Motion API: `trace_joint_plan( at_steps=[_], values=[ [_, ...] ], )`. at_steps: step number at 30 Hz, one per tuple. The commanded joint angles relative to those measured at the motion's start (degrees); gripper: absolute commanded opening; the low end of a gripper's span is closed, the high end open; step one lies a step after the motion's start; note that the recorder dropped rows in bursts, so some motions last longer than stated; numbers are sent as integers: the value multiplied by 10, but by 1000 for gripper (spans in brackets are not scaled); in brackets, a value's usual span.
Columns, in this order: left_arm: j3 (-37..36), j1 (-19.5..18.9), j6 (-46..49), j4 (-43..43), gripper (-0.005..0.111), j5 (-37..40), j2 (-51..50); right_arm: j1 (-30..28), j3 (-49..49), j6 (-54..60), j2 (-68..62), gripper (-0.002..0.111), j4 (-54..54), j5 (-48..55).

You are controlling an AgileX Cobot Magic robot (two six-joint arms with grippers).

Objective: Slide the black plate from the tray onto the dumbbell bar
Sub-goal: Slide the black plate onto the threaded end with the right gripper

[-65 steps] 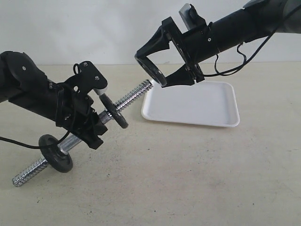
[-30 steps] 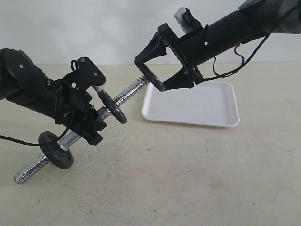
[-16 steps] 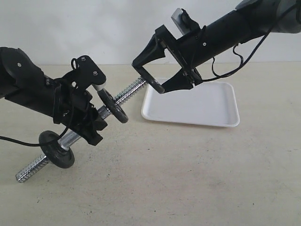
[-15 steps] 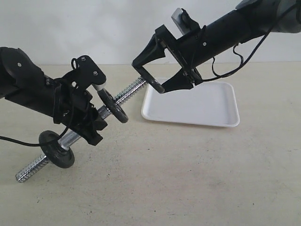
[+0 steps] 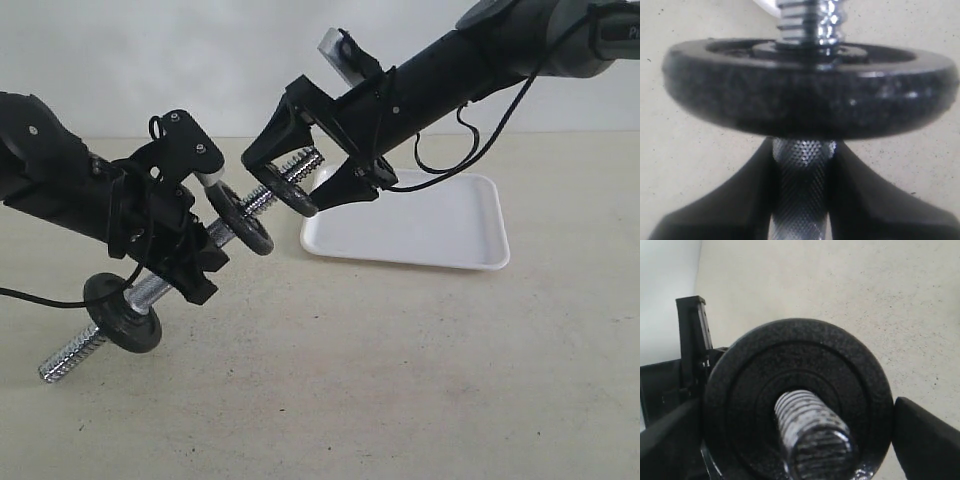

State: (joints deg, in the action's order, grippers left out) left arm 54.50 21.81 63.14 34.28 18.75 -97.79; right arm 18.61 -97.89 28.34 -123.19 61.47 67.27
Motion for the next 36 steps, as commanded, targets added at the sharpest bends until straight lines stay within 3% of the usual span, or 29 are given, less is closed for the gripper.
trace_joint_plan(
  at_steps=[1, 18, 28, 36],
  values=[
    [22, 1, -5, 38, 4, -80, 34, 2, -5, 30, 15, 0, 25, 27],
    [22, 1, -5, 38, 4, -80, 34, 2, -5, 48, 15, 0, 15, 27],
    [22, 1, -5, 38, 4, -79, 34, 3, -5, 25, 15, 0, -55, 27],
    [22, 1, -5, 38, 4, -79, 34, 5, -5, 98, 15, 0, -13, 27]
  ],
)
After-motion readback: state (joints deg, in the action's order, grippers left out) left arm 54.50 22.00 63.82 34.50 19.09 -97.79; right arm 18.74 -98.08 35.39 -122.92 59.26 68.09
